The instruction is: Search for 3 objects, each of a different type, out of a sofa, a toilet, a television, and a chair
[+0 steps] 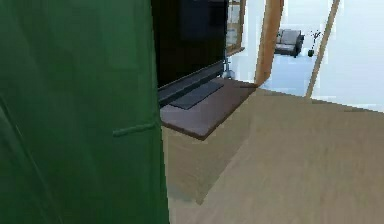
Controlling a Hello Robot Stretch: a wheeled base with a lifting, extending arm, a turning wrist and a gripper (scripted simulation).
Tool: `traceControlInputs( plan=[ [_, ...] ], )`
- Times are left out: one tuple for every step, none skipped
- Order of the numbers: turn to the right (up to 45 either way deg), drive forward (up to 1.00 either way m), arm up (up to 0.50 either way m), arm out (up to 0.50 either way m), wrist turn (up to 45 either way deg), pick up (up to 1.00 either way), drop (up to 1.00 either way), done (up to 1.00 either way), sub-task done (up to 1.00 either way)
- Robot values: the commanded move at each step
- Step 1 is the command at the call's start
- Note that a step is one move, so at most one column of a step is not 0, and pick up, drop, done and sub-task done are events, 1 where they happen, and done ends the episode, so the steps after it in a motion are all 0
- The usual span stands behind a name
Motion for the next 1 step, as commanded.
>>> traceControlInputs(
  plan=[
    [45.0, 0.00, 0.00, 0.00, 0.0, 0.00, 0.00, 0.00, 0.00]
  ],
)
